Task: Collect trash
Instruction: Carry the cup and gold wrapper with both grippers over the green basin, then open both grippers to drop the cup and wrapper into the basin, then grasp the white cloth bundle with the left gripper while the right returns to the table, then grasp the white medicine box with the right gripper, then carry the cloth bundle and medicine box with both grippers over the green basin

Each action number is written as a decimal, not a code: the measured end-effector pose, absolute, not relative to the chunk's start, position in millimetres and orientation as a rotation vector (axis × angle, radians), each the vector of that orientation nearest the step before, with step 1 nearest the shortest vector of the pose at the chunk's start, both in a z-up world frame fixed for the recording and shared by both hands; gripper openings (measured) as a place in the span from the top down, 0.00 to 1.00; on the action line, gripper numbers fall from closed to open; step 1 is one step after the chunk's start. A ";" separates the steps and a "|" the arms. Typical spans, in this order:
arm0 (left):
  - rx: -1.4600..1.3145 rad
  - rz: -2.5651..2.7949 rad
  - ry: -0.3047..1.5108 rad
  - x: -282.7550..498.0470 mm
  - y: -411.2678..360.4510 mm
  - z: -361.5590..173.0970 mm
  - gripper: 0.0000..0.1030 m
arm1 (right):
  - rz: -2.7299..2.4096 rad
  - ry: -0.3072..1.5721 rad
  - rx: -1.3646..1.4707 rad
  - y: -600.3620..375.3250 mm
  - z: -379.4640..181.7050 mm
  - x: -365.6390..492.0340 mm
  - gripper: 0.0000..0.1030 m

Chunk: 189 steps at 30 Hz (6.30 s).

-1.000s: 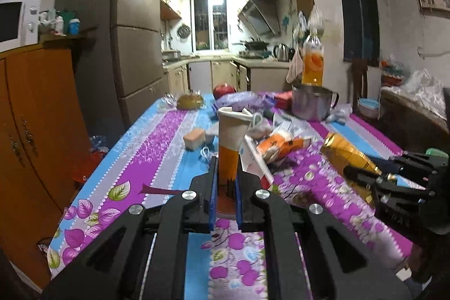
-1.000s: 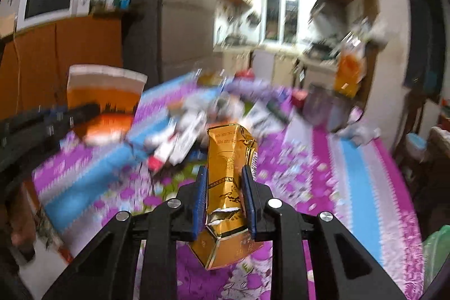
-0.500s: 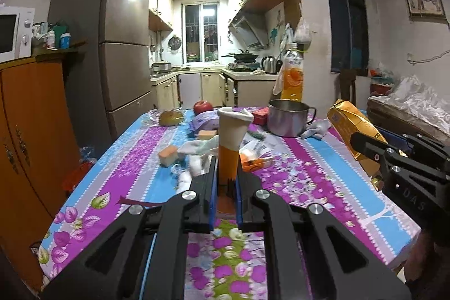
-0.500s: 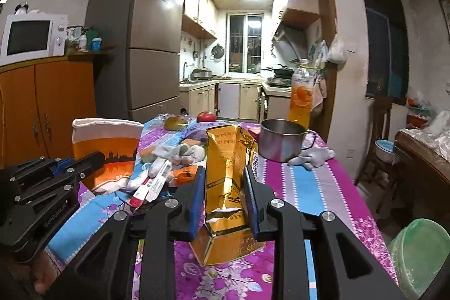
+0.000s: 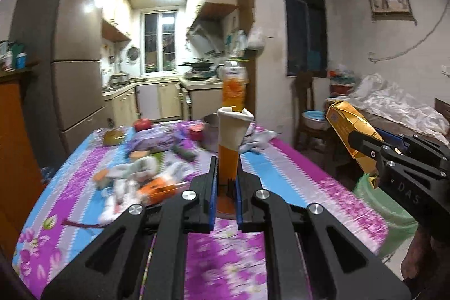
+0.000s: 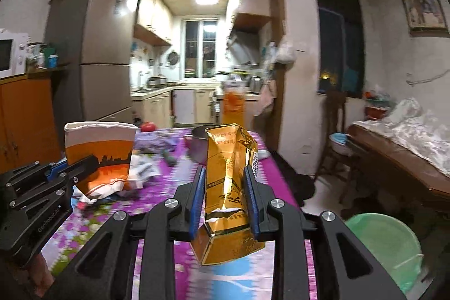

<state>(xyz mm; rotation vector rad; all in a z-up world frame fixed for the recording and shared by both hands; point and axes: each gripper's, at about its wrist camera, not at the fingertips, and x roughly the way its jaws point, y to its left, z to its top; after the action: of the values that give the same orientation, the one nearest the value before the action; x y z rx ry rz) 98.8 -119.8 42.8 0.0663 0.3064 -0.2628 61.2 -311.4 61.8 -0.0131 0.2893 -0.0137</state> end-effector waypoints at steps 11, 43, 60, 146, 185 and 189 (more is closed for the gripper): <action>0.112 -0.466 0.286 105.0 -232.3 49.3 0.92 | -0.265 0.318 0.020 -448.6 60.2 26.7 0.73; 0.272 -0.789 0.754 157.2 -451.2 -49.8 0.92 | -0.416 0.866 0.219 -667.5 -64.3 74.3 0.71; 0.299 -0.785 0.809 160.3 -464.9 -65.2 0.92 | -0.393 0.871 0.238 -669.3 -77.6 77.2 0.71; -0.275 -0.018 0.797 219.9 125.9 -62.2 0.76 | 0.747 0.813 0.224 -110.6 -42.4 240.7 0.52; -0.081 0.027 0.538 143.1 65.1 6.8 0.76 | 0.311 0.397 -0.095 -94.6 10.5 161.5 0.82; -0.064 0.001 0.517 137.9 49.4 15.9 0.76 | 0.292 0.381 -0.082 -108.8 19.2 149.9 0.82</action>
<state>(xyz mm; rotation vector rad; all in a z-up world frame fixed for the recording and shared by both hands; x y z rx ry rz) 137.9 49.4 15.9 -0.0641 0.5173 0.0009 149.9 -108.8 19.1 -0.0824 0.3810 0.2919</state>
